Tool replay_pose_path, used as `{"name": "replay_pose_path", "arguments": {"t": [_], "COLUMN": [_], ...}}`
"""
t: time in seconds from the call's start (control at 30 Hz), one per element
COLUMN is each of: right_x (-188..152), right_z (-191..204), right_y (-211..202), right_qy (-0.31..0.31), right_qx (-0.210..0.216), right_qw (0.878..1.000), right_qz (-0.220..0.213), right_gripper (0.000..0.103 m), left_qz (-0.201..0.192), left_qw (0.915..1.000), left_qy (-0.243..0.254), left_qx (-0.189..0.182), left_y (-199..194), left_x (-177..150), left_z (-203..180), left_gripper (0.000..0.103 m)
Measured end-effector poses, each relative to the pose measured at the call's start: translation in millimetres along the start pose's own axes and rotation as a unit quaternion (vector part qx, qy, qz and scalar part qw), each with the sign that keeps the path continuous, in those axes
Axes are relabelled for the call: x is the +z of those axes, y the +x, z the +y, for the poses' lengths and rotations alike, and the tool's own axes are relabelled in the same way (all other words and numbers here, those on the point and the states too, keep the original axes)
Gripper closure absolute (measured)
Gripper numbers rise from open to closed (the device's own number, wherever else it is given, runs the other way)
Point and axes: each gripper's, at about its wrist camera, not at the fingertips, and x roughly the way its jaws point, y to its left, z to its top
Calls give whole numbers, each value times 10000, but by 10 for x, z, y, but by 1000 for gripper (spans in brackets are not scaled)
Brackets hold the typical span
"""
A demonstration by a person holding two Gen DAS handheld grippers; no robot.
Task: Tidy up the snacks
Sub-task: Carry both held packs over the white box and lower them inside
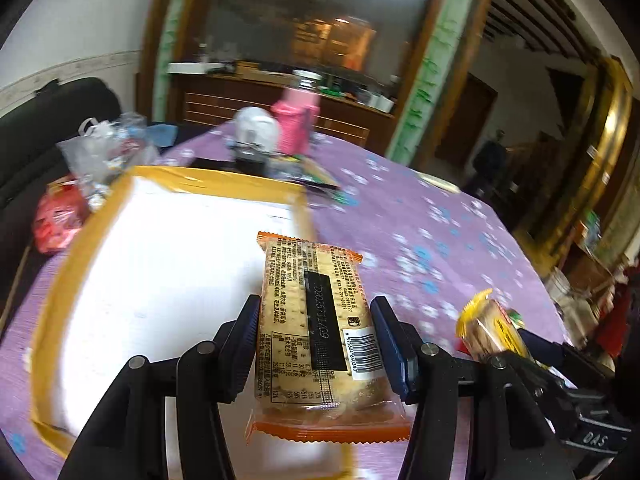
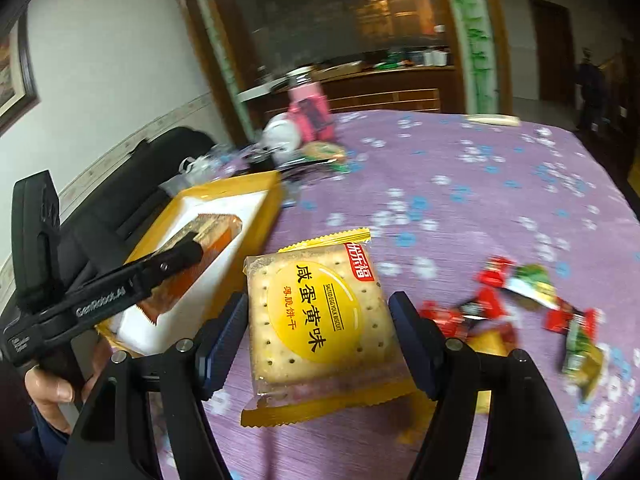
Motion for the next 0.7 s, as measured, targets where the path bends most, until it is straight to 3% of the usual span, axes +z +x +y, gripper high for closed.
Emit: {"name": "replay_pose_path", "arguments": {"t": [0.37,0.7], "right_x": [574,1049], "right_z": [673,745], "right_y": [625,1412], "right_qy": [101,553], "right_qx": [571,460], "right_qw": [9970,9937], "right_qz": [507,864], "right_gripper": [31,31], "left_qz": [214,738], "left_qw": [9976,9932], "left_qy": [-107,-202], "left_qx": [653,876], "left_y": [182,770], "left_x": [542,775], "left_z": [769,1019], "left_gripper": [45,45]}}
